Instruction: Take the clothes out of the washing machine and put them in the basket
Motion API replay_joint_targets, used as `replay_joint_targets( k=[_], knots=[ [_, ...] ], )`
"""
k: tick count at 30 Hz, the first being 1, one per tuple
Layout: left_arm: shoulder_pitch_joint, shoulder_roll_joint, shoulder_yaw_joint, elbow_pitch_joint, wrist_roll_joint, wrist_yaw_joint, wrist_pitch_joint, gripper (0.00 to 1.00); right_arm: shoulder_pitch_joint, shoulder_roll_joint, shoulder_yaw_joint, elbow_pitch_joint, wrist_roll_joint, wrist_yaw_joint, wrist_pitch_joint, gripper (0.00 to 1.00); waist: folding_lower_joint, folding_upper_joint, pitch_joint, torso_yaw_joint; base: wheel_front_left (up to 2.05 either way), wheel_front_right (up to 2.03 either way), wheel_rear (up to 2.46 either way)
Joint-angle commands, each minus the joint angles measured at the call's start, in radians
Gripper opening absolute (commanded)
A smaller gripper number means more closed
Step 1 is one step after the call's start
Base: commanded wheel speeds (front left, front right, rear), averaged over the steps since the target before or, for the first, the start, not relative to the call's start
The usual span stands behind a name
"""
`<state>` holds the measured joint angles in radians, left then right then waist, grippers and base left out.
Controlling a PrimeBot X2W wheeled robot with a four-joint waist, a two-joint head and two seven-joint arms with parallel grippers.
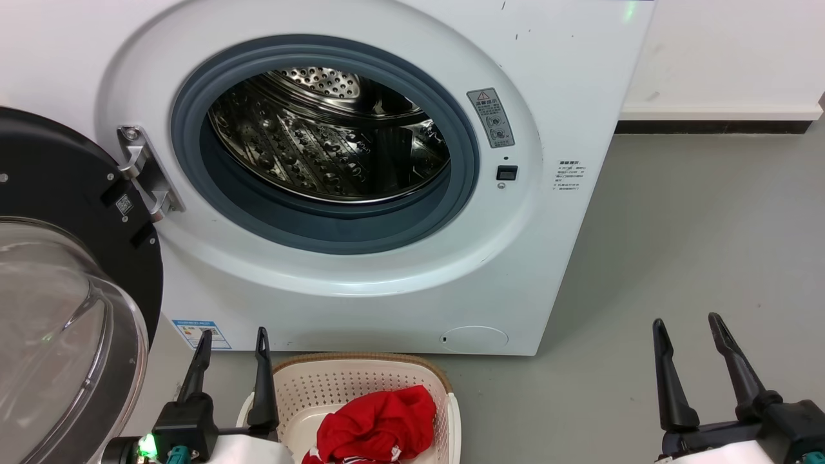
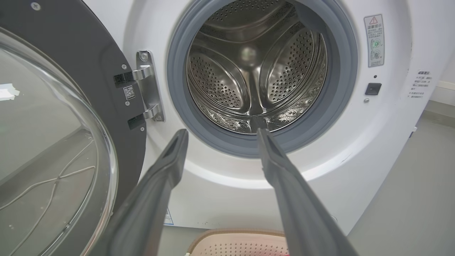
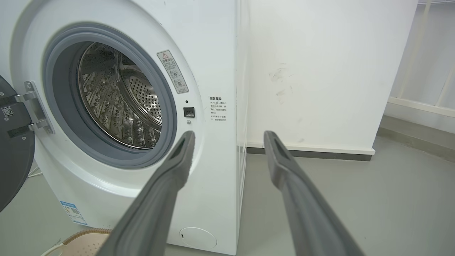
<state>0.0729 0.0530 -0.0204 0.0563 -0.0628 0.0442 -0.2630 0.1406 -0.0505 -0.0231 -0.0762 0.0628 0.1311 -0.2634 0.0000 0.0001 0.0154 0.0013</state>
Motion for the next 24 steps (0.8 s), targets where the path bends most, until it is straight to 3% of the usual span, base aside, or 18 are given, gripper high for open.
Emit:
replay_joint_targets(
  k=[1,2,6,24],
  knots=[
    [0.007,-0.002,0.004,0.003,0.006,-0.003,-0.003,1.00,0.004,0.001,0.000,0.001,0.006,-0.001,-0.002,1.00,0.0000,-0.0001,0.001,-0.001,0.00,0.00,0.00],
    [0.000,0.000,0.000,0.004,0.002,0.000,0.000,0.00,0.000,0.000,0.000,0.002,0.002,0.000,0.000,0.00,0.0000,-0.0001,0.001,-0.001,0.00,0.00,0.00],
    [0.011,-0.001,-0.003,0.043,-0.002,0.000,0.005,0.00,0.007,0.001,0.002,0.039,0.004,0.000,0.002,0.00,0.0001,-0.0001,0.000,-0.002,0.00,0.00,0.00],
    [-0.038,-0.001,0.031,0.077,-0.363,-0.041,0.093,0.00,-0.053,-0.021,0.010,0.101,0.390,0.000,0.066,0.00,0.0001,-0.0001,-0.001,-0.002,0.00,0.00,0.00]
  ],
)
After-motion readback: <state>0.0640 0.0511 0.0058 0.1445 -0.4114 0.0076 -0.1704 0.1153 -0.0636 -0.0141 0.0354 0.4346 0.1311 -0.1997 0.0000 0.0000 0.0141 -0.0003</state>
